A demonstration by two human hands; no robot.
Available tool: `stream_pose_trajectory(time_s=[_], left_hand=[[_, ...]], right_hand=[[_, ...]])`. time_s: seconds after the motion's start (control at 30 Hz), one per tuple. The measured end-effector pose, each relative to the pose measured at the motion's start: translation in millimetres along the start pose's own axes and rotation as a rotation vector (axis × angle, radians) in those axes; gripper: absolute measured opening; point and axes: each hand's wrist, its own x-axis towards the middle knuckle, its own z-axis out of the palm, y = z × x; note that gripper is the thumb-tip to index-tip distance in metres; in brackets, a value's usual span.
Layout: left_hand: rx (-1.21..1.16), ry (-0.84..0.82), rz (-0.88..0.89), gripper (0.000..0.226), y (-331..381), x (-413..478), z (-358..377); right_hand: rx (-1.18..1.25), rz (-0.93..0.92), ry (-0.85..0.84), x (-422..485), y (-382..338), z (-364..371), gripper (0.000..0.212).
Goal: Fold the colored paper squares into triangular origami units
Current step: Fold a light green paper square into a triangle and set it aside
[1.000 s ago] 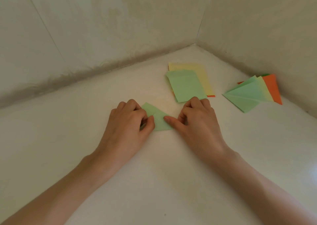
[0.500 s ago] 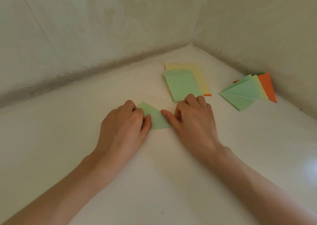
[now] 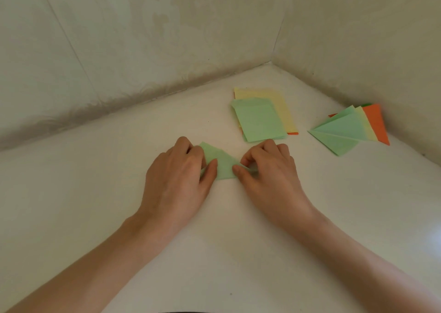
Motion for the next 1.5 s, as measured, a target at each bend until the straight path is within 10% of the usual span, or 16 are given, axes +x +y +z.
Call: stream_pose_trajectory(time_s=[0.17, 0.27, 0.8, 1.07, 1.5], left_hand=[[-0.125, -0.325, -0.005, 0.074, -1.5, 4.2, -1.7], [-0.11, -0.393, 0.045, 0.06, -2.5, 5.3, -1.3], [-0.204, -0.198, 0.122, 0.05, -2.7, 1.1, -1.2], [-0.722, -0.183, -0.093, 0.012, -4.1, 5.1, -12.8], [-1.047, -0.221, -0.101, 0.018, -3.6, 6.2, -18.2]], right_hand=[[0.172, -0.034, -0.046, 4.5, 2.4, -4.3, 0.011], [0.226, -0.06, -0.065, 5.3, 2.7, -6.6, 0.011], [0.398, -0.156, 0.015, 1.6, 1.9, -6.5, 0.03], [0.902, -0.015, -0.058, 4.3, -1.7, -13.0, 0.036], [1.204, 0.174, -0.243, 5.1, 0.9, -21.0, 0.007]])
